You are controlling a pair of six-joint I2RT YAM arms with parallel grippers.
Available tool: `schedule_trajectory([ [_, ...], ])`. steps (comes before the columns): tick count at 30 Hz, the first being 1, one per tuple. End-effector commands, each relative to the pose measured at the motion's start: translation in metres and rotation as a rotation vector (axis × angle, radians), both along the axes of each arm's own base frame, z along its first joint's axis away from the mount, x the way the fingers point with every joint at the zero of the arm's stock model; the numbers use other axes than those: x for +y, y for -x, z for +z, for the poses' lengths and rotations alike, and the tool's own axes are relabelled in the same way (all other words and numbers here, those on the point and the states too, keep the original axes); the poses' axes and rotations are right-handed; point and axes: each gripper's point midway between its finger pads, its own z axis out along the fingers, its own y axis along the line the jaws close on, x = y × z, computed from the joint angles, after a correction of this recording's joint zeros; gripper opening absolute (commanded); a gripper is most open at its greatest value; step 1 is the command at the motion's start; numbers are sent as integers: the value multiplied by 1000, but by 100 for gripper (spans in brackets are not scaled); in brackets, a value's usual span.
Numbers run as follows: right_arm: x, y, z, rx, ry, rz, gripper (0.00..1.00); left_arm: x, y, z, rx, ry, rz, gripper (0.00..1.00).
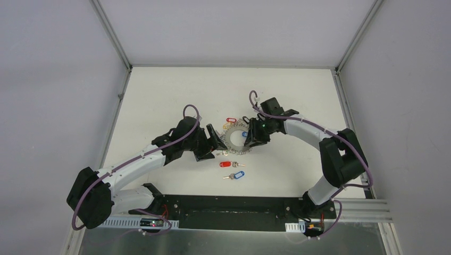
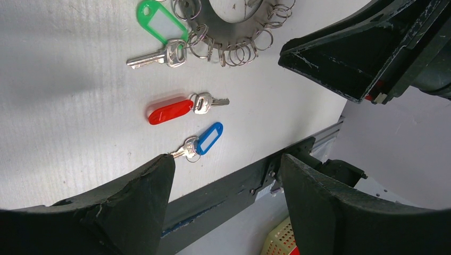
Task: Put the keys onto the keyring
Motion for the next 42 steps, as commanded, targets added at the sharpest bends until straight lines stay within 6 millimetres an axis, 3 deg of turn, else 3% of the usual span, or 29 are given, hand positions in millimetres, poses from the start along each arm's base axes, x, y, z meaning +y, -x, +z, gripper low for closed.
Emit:
schedule_trajectory([
  [1,11,-6,10,-39,12,23,33,1,-2,1,-11,3,0,75],
  [18,57,11,0,-12,51,155,33,-4,-1,-6,24,-10,-28,75],
  [30,45,11,-19,-153,324,240,33,-5,-1,-3,19,-12,-41,75],
  [42,51,14,-29,-211,407,305,32,-5,-1,-4,22,-16,-46,75],
])
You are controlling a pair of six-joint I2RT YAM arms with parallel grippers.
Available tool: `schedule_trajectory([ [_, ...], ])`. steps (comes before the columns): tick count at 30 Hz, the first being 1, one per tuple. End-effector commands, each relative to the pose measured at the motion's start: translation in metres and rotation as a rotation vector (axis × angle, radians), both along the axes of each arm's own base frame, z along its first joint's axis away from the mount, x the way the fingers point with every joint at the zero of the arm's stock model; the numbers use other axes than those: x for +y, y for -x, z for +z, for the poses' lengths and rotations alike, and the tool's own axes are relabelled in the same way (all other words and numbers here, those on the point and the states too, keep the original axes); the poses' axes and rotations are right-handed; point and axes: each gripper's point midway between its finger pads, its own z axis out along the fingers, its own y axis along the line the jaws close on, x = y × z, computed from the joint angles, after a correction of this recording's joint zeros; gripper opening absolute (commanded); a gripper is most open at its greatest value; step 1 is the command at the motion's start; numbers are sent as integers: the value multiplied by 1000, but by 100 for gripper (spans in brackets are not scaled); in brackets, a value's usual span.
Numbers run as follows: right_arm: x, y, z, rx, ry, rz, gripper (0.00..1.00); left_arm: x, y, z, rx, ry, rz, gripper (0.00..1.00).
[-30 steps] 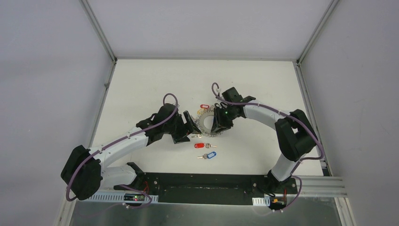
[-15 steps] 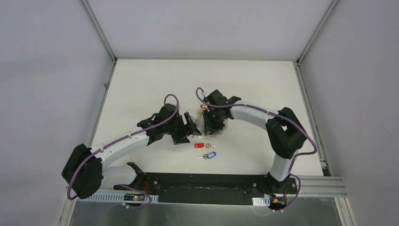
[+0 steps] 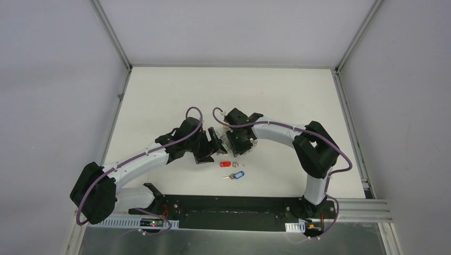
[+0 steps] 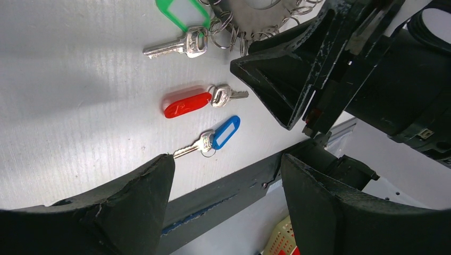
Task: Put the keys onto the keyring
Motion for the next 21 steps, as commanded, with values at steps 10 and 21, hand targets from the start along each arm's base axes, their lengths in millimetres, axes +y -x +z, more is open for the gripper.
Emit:
schedule_trajectory([
  [10,3,-31,15,-219,107,54,26,-5,-7,16,-36,23,-16,75],
  [21,8,-27,8,-204,99,70,19,-5,-8,13,-33,15,-15,75],
])
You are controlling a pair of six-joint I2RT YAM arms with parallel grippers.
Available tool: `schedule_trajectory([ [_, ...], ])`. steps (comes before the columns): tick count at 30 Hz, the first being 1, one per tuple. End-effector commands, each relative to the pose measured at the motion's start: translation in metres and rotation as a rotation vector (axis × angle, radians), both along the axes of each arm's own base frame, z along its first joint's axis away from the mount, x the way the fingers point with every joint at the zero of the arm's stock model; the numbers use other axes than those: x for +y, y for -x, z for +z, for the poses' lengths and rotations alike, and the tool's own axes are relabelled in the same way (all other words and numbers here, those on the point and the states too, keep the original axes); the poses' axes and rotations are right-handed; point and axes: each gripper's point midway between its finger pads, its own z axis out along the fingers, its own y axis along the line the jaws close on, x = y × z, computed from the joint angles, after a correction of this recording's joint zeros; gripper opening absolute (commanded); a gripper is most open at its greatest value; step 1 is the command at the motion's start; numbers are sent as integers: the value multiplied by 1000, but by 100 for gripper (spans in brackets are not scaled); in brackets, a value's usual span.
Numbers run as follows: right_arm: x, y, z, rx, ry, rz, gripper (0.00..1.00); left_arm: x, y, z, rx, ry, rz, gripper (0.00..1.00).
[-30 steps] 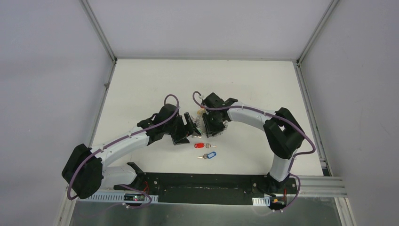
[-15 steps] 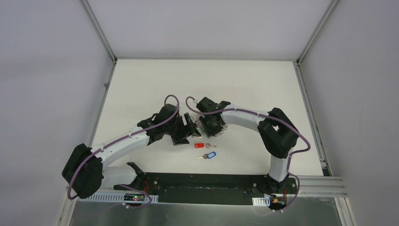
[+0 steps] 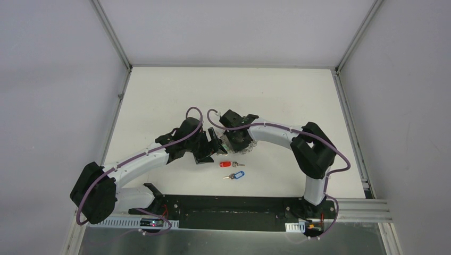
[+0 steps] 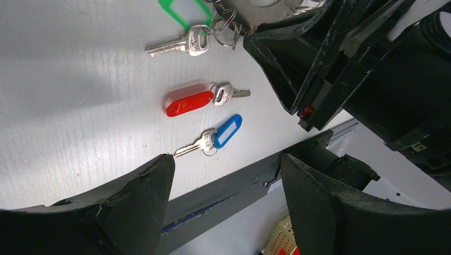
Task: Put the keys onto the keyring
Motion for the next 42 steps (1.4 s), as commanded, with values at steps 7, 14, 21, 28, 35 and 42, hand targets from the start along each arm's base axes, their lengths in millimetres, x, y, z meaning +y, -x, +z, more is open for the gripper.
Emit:
schedule_trajectory([
  [7,10,-9,15,-47,-30,20,0,-4,-10,15,-46,13,-14,75],
  [14,11,-15,53,-107,-69,26,0,2,-15,29,-111,-24,-17,75],
  [21,7,-29,102,-166,-164,28,0,10,-25,59,-253,-41,-30,78],
  [28,0,-36,151,-221,-302,98,0,18,-35,99,-453,-69,-73,79],
  [35,-10,-35,186,-278,-404,242,0,24,-40,134,-650,-104,-145,78],
  [42,-18,-43,226,-475,-446,285,0,16,-41,177,-929,-66,-255,77],
])
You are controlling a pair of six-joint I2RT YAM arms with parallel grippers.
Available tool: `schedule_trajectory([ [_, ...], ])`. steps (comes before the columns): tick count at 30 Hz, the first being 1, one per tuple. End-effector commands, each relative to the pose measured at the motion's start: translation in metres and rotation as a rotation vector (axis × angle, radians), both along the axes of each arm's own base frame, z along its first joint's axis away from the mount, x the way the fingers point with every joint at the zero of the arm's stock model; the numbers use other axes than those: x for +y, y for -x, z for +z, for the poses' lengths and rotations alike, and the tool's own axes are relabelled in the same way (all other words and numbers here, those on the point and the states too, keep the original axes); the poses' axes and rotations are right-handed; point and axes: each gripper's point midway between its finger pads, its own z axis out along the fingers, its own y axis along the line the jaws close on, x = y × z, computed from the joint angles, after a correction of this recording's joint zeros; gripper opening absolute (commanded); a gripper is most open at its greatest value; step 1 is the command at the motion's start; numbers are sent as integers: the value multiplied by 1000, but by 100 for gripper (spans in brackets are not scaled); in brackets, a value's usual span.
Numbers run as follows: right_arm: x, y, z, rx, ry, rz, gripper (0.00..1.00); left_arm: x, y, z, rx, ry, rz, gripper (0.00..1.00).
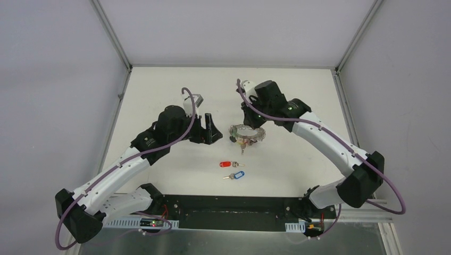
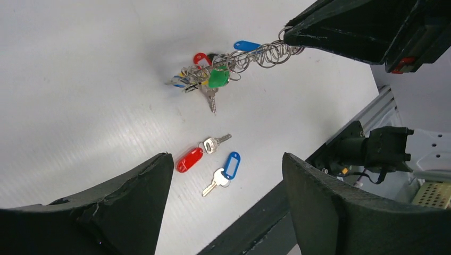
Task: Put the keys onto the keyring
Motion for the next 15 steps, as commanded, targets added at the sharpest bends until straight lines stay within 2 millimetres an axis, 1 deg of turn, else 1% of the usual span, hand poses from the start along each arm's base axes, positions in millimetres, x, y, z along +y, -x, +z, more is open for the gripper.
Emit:
schedule_trajectory([
  [1,4,-8,61,-226,-123,58,0,-8,-8,61,-311,55,-107,76],
  [5,6,5,82,-319,-179,173,0,-23,6,82,-533,96,-281,75],
  [7,7,12,88,-354,-195,224,0,-26,8,92,-631,110,-319,75],
  [10,7,25,96,-416,-219,318,0,-29,9,100,-700,112,-348,74],
  [15,12,46,101,-508,-257,496,0,-36,8,106,-755,83,-403,71],
])
